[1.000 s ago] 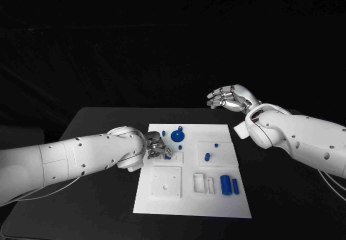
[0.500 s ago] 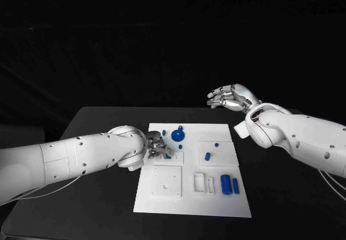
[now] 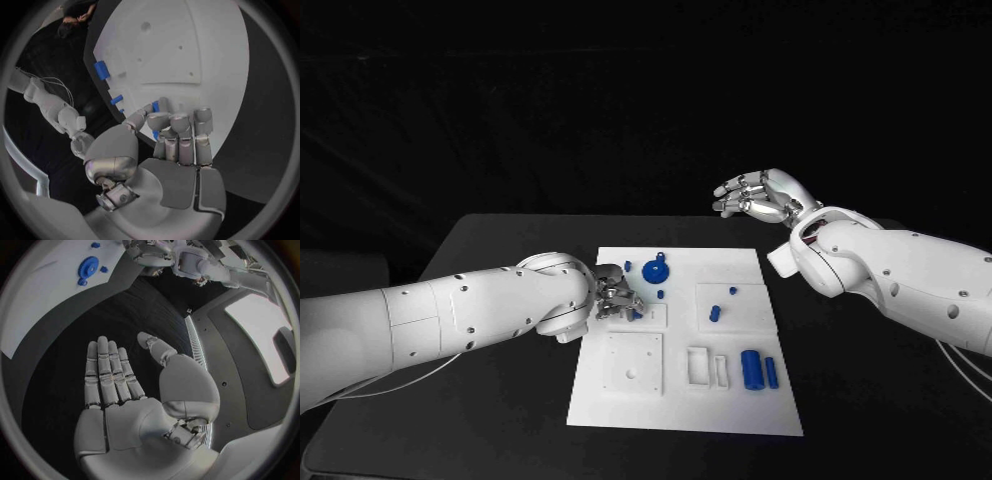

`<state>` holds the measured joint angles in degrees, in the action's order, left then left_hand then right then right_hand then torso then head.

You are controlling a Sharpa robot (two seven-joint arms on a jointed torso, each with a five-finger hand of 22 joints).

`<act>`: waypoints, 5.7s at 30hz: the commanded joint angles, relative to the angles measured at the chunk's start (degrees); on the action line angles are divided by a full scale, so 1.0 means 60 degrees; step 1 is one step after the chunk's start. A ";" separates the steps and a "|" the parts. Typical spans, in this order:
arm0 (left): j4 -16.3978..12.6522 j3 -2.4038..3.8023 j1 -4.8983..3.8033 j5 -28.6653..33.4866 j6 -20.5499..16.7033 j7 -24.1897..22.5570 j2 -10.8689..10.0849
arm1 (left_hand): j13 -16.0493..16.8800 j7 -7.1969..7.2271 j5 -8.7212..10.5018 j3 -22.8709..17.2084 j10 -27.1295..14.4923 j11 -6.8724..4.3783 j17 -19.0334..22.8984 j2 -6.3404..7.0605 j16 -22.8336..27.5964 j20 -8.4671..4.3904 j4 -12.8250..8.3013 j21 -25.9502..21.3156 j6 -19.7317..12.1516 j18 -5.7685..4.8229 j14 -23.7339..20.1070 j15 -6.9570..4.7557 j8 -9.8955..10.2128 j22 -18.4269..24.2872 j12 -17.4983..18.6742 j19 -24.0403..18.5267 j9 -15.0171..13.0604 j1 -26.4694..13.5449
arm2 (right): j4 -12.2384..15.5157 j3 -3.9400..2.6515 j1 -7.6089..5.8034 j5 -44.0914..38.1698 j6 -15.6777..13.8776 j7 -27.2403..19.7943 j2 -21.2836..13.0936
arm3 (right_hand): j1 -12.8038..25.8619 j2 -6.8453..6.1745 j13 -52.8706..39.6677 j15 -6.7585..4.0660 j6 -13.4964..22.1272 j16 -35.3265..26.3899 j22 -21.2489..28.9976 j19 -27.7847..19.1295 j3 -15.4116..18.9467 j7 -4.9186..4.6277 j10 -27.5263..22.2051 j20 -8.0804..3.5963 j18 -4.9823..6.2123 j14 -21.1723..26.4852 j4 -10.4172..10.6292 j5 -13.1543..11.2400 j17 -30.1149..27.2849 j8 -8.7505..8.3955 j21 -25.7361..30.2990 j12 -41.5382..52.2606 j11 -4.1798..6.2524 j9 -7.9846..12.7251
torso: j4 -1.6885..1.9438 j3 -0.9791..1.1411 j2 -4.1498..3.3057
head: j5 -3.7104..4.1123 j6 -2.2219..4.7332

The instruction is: Assemble the parts on the task board

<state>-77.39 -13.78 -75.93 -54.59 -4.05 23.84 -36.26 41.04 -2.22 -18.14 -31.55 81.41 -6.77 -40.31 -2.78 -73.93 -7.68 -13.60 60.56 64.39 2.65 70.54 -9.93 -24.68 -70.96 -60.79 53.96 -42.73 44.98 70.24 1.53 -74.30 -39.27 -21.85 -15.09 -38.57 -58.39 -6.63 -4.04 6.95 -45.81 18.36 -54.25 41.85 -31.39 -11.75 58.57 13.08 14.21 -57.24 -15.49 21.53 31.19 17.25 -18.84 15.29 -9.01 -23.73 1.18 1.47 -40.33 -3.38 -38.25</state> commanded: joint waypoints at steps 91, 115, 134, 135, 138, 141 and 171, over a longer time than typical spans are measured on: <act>0.0293 0.0891 -0.0177 0.0893 0.1096 0.0188 -0.0444 | -0.0358 0.0192 0.2511 -0.0325 -0.0967 0.0301 0.0602 0.2168 0.0421 -0.1082 0.1502 -0.0509 -0.0428 -0.0034 -0.0893 0.0050 0.0304 -0.0155 0.0657 -0.0621 0.0139 -0.0020 | -0.0212 -0.0004 0.0001 0.0106 0.0302 -0.0056 0.0057 | 0.0114 0.0008 0.0017 0.0081 0.0056 -0.0157 -0.0024 -0.0161 0.0203 -0.0037 0.0164 0.0088 0.0122 0.0069 -0.0020 0.0416 -0.0067 0.0036 0.0146 -0.0351 -0.0013 0.0081 | -0.0010 0.0003 -0.0002 | 0.0080 0.0170; 0.3616 0.0966 -0.0626 -0.0072 0.0683 -0.0292 0.1182 | -0.0654 -0.0410 0.2550 -0.0098 -0.1432 0.0815 0.1114 0.2377 0.0606 -0.0894 0.1903 -0.1030 -0.2077 -0.0214 -0.1322 0.0387 0.0949 -0.0045 0.0955 -0.0913 0.0540 -0.0072 | -0.0377 -0.0005 -0.0002 0.0276 0.0288 -0.0024 0.0129 | 0.0100 0.0031 0.0014 0.0082 0.0043 -0.0163 -0.0034 -0.0169 0.0220 -0.0030 0.0188 0.0089 0.0128 0.0070 -0.0036 0.0435 -0.0070 0.0045 0.0151 -0.0376 -0.0008 0.0085 | -0.0021 -0.0016 -0.0024 | 0.0056 0.0289; 0.4989 0.0963 -0.0365 -0.0210 0.1072 -0.0701 0.2040 | -0.0634 -0.0494 0.2554 -0.0126 -0.1485 0.0898 0.1183 0.2580 0.0548 -0.0835 0.2461 -0.1038 -0.2350 -0.0166 -0.1370 0.0453 0.1037 -0.0106 0.0897 -0.0934 0.0652 -0.0187 | -0.0262 -0.0006 -0.0004 0.0276 0.0268 -0.0021 0.0122 | 0.0100 0.0040 0.0014 0.0082 0.0046 -0.0165 -0.0039 -0.0170 0.0229 -0.0031 0.0197 0.0092 0.0129 0.0069 -0.0036 0.0448 -0.0072 0.0045 0.0153 -0.0392 -0.0008 0.0090 | -0.0037 0.0007 -0.0040 | 0.0082 0.0315; 0.5034 0.0962 -0.0339 -0.0189 0.1107 -0.0717 0.2077 | -0.0632 -0.0493 0.2552 -0.0118 -0.1486 0.0898 0.1185 0.2548 0.0542 -0.0833 0.2451 -0.1035 -0.2346 -0.0163 -0.1370 0.0453 0.1031 -0.0112 0.0891 -0.0936 0.0653 -0.0161 | -0.0267 -0.0006 -0.0004 0.0276 0.0260 -0.0025 0.0136 | 0.0095 0.0043 0.0014 0.0082 0.0047 -0.0166 -0.0040 -0.0170 0.0227 -0.0031 0.0198 0.0091 0.0130 0.0068 -0.0038 0.0450 -0.0072 0.0045 0.0154 -0.0394 -0.0008 0.0091 | -0.0037 0.0008 -0.0040 | 0.0081 0.0314; 0.5209 0.0962 -0.0258 -0.0168 0.1213 -0.0785 0.2221 | -0.0627 -0.0492 0.2553 -0.0074 -0.1484 0.0898 0.1190 0.2492 0.0528 -0.0826 0.2437 -0.1031 -0.2339 -0.0160 -0.1370 0.0454 0.1018 -0.0125 0.0877 -0.0942 0.0656 -0.0131 | -0.0266 -0.0006 -0.0005 0.0276 0.0229 -0.0034 0.0151 | 0.0069 0.0054 0.0014 0.0081 0.0048 -0.0169 -0.0044 -0.0173 0.0221 -0.0031 0.0204 0.0090 0.0131 0.0070 -0.0051 0.0440 -0.0074 0.0046 0.0155 -0.0407 -0.0006 0.0094 | -0.0042 0.0005 -0.0036 | 0.0057 0.0303; 0.5322 0.0961 -0.0206 -0.0144 0.1245 -0.0808 0.2293 | -0.0623 -0.0488 0.2551 -0.0012 -0.1485 0.0895 0.1198 0.2395 0.0514 -0.0820 0.2395 -0.1027 -0.2318 -0.0156 -0.1375 0.0453 0.0998 -0.0142 0.0863 -0.0954 0.0661 -0.0081 | -0.0271 -0.0006 -0.0005 0.0275 0.0220 -0.0036 0.0164 | 0.0067 0.0054 0.0014 0.0083 0.0047 -0.0171 -0.0045 -0.0175 0.0222 -0.0031 0.0207 0.0091 0.0130 0.0073 -0.0052 0.0434 -0.0075 0.0046 0.0157 -0.0410 -0.0006 0.0095 | -0.0043 -0.0003 -0.0039 | 0.0057 0.0295; 0.5809 0.0951 0.0089 0.0181 0.1595 -0.0889 0.2601 | -0.0642 -0.0492 0.2545 0.0421 -0.1547 0.0898 0.1293 0.1856 0.0458 -0.0798 0.1997 -0.1073 -0.2331 -0.0144 -0.1433 0.0459 0.0960 -0.0212 0.0830 -0.1009 0.0783 0.0154 | -0.0242 -0.0006 -0.0014 0.0275 0.0208 -0.0048 0.0195 | 0.0065 0.0051 0.0012 0.0095 0.0044 -0.0201 -0.0061 -0.0221 0.0246 -0.0032 0.0233 0.0103 0.0120 0.0108 -0.0050 0.0416 -0.0090 0.0051 0.0178 -0.0450 -0.0006 0.0107 | -0.0014 0.0006 -0.0029 | 0.0089 0.0211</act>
<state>-42.50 -8.04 -75.49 -54.25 4.14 19.02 -20.78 37.24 -5.09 -3.15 -29.26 72.46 -1.54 -32.61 8.86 -70.83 -5.84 -1.51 54.34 50.65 1.75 62.14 -7.46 -18.82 -72.14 -55.64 48.03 -37.97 45.80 68.71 1.53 -74.34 -37.67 -20.87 -14.91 -37.49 -58.16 -6.40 -4.00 7.26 -45.81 17.47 -54.56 40.82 -30.13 -11.75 59.60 13.70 14.21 -56.90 -15.80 23.97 30.74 17.25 -17.96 12.80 -9.21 -23.15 1.01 1.47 -40.53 -2.89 -36.93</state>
